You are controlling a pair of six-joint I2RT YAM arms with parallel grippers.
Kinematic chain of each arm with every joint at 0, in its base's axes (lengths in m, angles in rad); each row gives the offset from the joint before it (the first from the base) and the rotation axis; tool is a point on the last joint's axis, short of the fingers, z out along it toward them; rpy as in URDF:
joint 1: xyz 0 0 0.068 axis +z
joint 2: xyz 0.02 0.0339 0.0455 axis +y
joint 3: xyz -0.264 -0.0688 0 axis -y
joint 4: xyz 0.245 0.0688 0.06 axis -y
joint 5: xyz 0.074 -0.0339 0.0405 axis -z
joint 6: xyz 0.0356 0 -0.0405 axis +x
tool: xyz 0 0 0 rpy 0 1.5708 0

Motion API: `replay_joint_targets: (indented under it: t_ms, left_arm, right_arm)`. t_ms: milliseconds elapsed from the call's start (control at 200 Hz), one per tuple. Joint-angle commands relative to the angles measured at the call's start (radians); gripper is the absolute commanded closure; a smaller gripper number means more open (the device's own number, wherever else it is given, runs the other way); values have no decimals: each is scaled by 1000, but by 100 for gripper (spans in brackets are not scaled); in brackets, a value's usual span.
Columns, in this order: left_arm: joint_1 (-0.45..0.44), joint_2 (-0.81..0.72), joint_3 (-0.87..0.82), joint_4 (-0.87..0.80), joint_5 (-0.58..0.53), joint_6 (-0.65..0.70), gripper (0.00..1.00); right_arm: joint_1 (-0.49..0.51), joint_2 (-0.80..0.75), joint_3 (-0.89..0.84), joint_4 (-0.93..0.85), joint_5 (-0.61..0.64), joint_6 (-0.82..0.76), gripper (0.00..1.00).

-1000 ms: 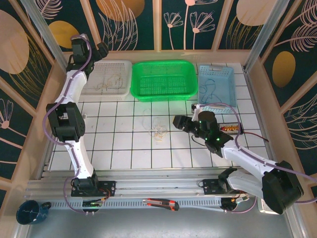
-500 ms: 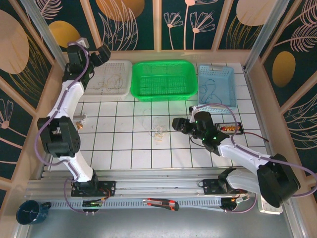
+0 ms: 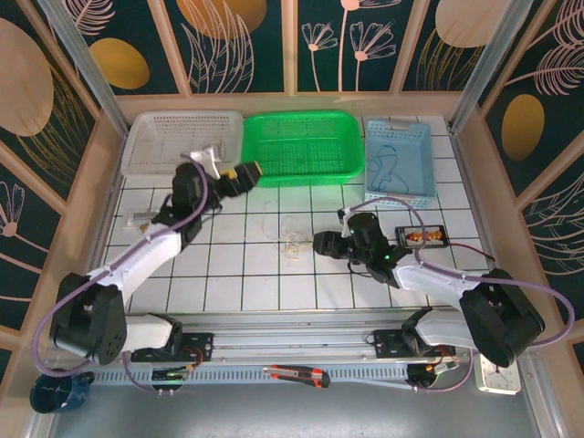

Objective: Untangle the cables

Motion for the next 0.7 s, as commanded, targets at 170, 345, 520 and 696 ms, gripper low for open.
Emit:
replay_joint_targets:
  t_ms: [170, 345, 520, 696]
  left_arm:
    - [-76, -73, -224, 227, -5, -165, 1]
    - [-76, -85, -211, 208, 1, -158, 1]
    - [-76, -85, -203, 206, -3, -158, 1]
    - [-76, -86, -199, 210, 1, -163, 1]
  right_arm:
    - [21, 82, -24, 70, -12, -155, 47]
    - [21, 129, 4, 92, -20, -225, 49]
    - [24, 160, 19, 122, -56, -274, 50]
    - [27, 194, 33, 137, -53, -318, 50]
